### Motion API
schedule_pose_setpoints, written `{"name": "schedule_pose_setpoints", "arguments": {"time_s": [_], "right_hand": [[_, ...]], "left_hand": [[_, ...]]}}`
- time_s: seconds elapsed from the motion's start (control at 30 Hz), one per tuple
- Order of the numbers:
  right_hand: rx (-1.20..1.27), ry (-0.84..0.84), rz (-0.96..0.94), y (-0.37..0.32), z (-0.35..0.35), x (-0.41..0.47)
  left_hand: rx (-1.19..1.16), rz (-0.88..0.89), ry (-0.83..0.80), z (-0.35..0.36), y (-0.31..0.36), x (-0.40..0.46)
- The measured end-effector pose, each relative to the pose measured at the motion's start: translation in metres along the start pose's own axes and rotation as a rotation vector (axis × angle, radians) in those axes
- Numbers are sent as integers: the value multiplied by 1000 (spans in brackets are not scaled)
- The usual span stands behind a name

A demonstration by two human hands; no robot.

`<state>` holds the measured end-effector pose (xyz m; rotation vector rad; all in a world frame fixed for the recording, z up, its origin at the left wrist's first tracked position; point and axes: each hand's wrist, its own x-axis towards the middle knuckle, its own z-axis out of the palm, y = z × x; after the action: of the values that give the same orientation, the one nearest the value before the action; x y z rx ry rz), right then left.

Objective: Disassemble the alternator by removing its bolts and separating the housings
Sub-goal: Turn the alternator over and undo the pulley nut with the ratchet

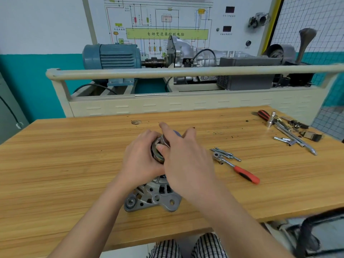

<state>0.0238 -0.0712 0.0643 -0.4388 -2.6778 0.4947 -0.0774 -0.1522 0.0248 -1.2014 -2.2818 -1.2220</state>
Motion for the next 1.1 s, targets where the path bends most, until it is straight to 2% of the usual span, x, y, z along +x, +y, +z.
{"name": "schedule_pose_setpoints", "arguments": {"time_s": [0.17, 0.33, 0.57, 0.77, 0.93, 1.1], "right_hand": [[95, 139, 87, -12, 16, -5], [151, 277, 25, -10, 23, -2], [25, 368, -184, 6, 16, 22], [210, 369, -348, 22, 10, 38], [288, 371, -540, 25, -1, 55], [399, 425, -527, 35, -13, 66]], "left_hand": [[10, -13, 39, 1, 2, 0], [20, -23, -13, -2, 1, 0], [-30, -71, -26, 0, 2, 3], [-151, -49, -68, -7, 2, 2], [-254, -71, -175, -13, 2, 6], [-309, -64, -292, -23, -2, 11]]}}
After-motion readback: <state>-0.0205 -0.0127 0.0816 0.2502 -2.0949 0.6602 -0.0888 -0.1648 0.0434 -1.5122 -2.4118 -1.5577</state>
